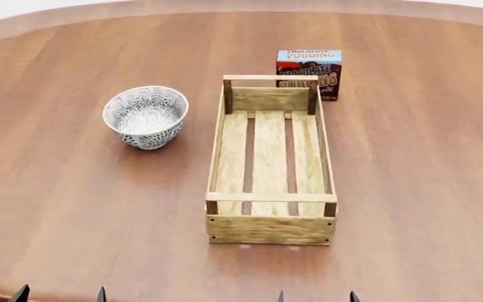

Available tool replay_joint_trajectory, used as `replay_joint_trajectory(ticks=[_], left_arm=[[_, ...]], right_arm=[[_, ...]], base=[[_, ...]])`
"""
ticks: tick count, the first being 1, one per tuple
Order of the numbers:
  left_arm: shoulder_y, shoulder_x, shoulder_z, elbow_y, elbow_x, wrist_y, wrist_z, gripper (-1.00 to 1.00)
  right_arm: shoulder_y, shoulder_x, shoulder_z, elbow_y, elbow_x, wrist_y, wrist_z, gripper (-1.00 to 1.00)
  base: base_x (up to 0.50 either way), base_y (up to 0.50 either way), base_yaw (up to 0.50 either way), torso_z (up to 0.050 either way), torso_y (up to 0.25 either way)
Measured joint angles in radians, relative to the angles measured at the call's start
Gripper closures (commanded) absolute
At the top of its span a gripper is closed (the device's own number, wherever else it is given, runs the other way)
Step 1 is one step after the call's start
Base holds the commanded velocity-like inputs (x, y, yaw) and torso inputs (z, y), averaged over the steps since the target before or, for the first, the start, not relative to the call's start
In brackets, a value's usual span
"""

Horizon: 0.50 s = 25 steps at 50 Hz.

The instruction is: Pick up the bowl on the left and put it in the tray.

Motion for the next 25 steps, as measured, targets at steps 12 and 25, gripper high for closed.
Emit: replay_joint_trajectory(ticks=[12, 25], left_arm=[[-0.005, -0.014, 0.018, 0.001, -0.005, -0.001, -0.018, -1.0], [-0.007, -0.027, 0.033, 0.001, -0.017, -0.001, -0.031, -1.0]], right_arm=[[0.007, 0.007, -0.003, 0.004, 0.018, 0.005, 0.017, -1.0], [0.011, 0.014, -0.008, 0.006, 0.038, 0.013, 0.031, -1.0]], base=[[0.02, 0.5, 0.0, 0.0, 0.0], [0.02, 0.5, 0.0, 0.0, 0.0]])
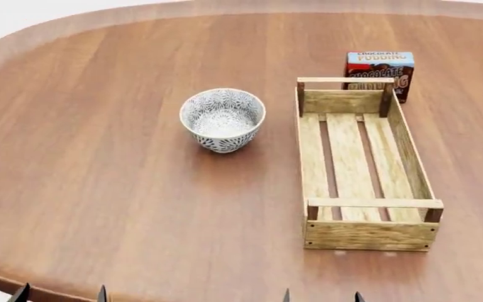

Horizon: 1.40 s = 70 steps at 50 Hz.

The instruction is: Pick up the bowl on the left and put it in the tray.

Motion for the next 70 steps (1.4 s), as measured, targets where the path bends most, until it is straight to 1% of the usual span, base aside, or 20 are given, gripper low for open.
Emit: replay_joint_trajectory(ticks=[6, 16, 58, 65, 70], left_arm=[[-0.001, -0.005, 0.006, -0.003, -0.007, 0.001, -0.004, -1.0], [-0.001, -0.014, 0.013, -0.007, -0.018, 0.003, -0.011, -1.0], [-0.005, -0.038, 0.042, -0.013, -0.052, 0.011, -0.039, -1.0], [-0.012, -0.044, 0.042, 0.0, -0.067, -0.015, -0.043, -1.0], [-0.016, -0.058, 0.047, 0.044, -0.071, -0.069, -0.049, -1.0]], right_arm=[[0.001, 0.004, -0.004, 0.003, 0.007, 0.001, 0.004, -1.0], [0.003, 0.008, -0.014, 0.004, 0.017, 0.004, 0.011, -1.0], [0.001, 0.032, -0.04, 0.002, 0.042, -0.018, 0.04, -1.0], [0.023, 0.04, -0.04, -0.011, 0.071, 0.068, 0.052, -1.0], [0.035, 0.056, -0.038, -0.071, 0.105, 0.18, 0.074, -1.0]], base=[[0.02, 0.5, 0.0, 0.0, 0.0], [0.02, 0.0, 0.0, 0.0, 0.0], [0.5, 0.0, 0.0, 0.0, 0.0], [0.06, 0.0, 0.0, 0.0, 0.0], [0.0, 0.0, 0.0, 0.0, 0.0]])
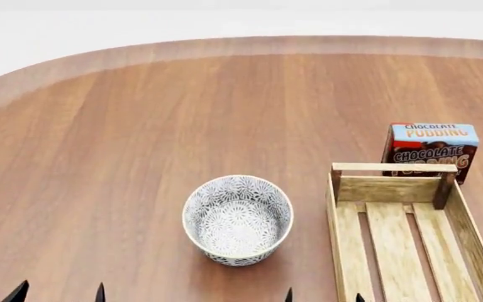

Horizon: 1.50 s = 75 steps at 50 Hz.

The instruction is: Pick up the bowl on the left and put it in the tray.

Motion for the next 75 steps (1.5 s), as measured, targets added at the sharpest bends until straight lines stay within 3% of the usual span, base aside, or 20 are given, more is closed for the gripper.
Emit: replay_joint_trajectory(ticks=[9, 20, 30, 47, 65, 75], left_arm=[[-0.027, -0.042, -0.014, 0.186, -0.065, -0.225, -0.008, -1.0], [-0.128, -0.09, -0.109, 0.495, -0.261, -0.608, -0.045, -1.0], [-0.228, -0.098, -0.227, 0.668, -0.468, -0.845, -0.053, -1.0], [-0.289, -0.103, -0.308, 0.743, -0.6, -0.967, -0.067, -1.0], [-0.284, -0.104, -0.313, 0.711, -0.622, -0.958, -0.054, -1.0], [-0.272, -0.111, -0.29, 0.694, -0.583, -0.919, -0.054, -1.0]], right_arm=[[0.049, 0.061, 0.03, -0.256, 0.12, 0.328, 0.082, -1.0], [0.19, 0.119, 0.168, -0.557, 0.393, 0.766, 0.194, -1.0], [0.311, 0.132, 0.331, -0.726, 0.626, 0.992, 0.3, -1.0], [0.374, 0.164, 0.391, -0.826, 0.726, 1.077, 0.358, -1.0], [0.372, 0.185, 0.368, -0.82, 0.713, 1.056, 0.353, -1.0], [0.363, 0.192, 0.353, -0.811, 0.7, 1.036, 0.347, -1.0]], base=[[0.0, 0.0, 0.0, 0.0, 0.002], [0.0, 0.0, 0.0, 0.0, 0.0], [0.0, 0.0, 0.0, 0.042, 0.0], [0.0, 0.0, 0.0, 0.05, 0.0], [0.0, 0.0, 0.0, 0.05, 0.0], [0.0, 0.0, 0.0, 0.003, -0.02]])
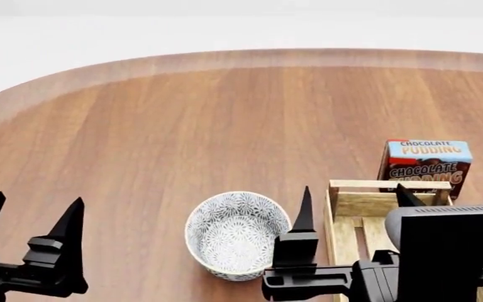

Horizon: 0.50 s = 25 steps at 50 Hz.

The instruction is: Pick up the bowl on the left and put it in the tray.

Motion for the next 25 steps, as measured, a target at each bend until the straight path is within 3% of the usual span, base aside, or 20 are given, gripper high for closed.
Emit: replay_joint_trajectory(ticks=[25], left_arm=[[0.014, -0.011, 0.007, 0.001, 0.014, 0.051, 0.001, -1.0]], right_arm=[[-0.016, 0.02, -0.014, -0.001, -0.006, -0.035, -0.001, -1.0]], base=[[0.0, 0.0, 0.0, 0.003, -0.25]])
